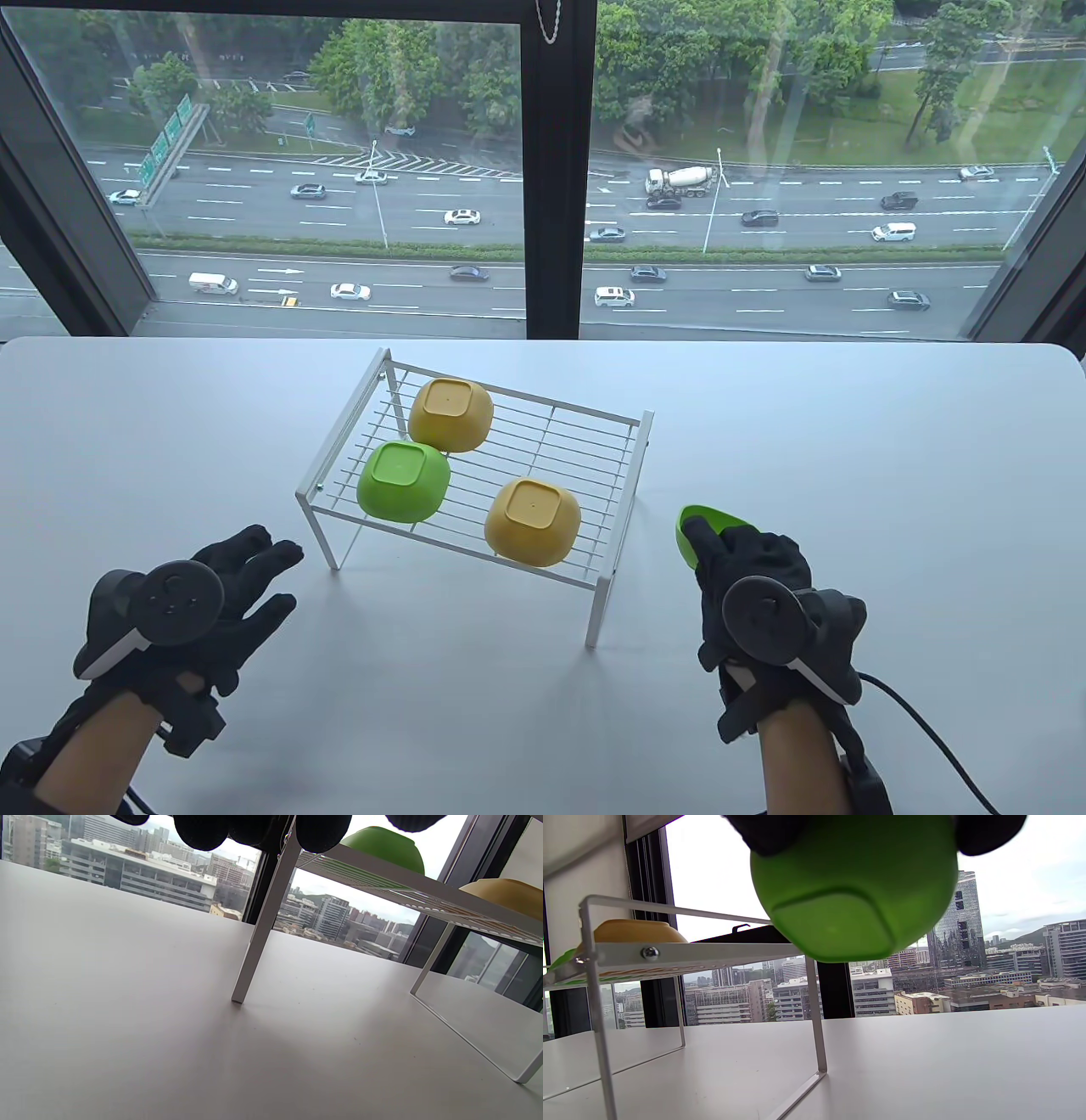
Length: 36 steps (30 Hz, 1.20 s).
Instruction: Flip small dish upside down onto kitchen shelf
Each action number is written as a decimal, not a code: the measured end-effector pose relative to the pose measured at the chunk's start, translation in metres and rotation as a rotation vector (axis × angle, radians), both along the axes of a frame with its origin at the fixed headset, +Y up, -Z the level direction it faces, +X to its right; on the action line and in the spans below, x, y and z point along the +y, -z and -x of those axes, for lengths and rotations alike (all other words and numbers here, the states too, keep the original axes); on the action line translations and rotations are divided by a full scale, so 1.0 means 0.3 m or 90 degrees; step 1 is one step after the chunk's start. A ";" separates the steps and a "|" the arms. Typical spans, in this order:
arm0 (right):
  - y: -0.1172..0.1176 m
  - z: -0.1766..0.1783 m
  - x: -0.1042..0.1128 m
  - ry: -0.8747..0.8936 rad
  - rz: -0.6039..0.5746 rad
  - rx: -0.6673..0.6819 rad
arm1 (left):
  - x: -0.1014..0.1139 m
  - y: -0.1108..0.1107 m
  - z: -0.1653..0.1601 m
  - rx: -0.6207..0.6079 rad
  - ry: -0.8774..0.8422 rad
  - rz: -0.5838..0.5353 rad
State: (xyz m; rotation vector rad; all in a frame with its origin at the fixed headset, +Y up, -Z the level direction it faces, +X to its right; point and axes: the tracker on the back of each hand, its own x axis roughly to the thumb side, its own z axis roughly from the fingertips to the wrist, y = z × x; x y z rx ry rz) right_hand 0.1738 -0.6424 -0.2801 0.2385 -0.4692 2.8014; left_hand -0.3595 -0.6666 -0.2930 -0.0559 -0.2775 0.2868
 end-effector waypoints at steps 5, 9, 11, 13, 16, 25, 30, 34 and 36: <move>0.004 -0.002 0.007 0.014 -0.026 -0.002 | 0.001 -0.001 0.000 -0.001 0.005 -0.001; 0.013 -0.001 0.039 0.035 -0.059 -0.001 | 0.002 0.000 0.008 0.003 0.005 -0.002; 0.021 0.000 0.059 0.047 -0.073 0.002 | 0.003 -0.001 0.010 0.005 0.007 -0.002; 0.031 0.007 0.077 0.056 -0.082 0.006 | 0.004 0.001 0.012 0.007 0.003 -0.006; 0.042 0.022 0.096 0.053 -0.080 0.011 | -0.003 0.006 0.013 0.007 0.005 -0.001; 0.038 0.056 0.150 0.062 -0.099 0.025 | 0.018 -0.014 0.016 -0.013 0.016 -0.001; 0.073 0.097 0.180 0.050 -0.078 0.034 | 0.038 -0.017 0.018 -0.020 -0.016 -0.006; 0.103 0.152 0.209 0.034 -0.072 0.045 | 0.039 -0.019 0.021 -0.022 -0.021 -0.006; 0.114 0.176 0.232 0.033 -0.076 0.047 | 0.039 -0.019 0.023 -0.023 -0.024 -0.005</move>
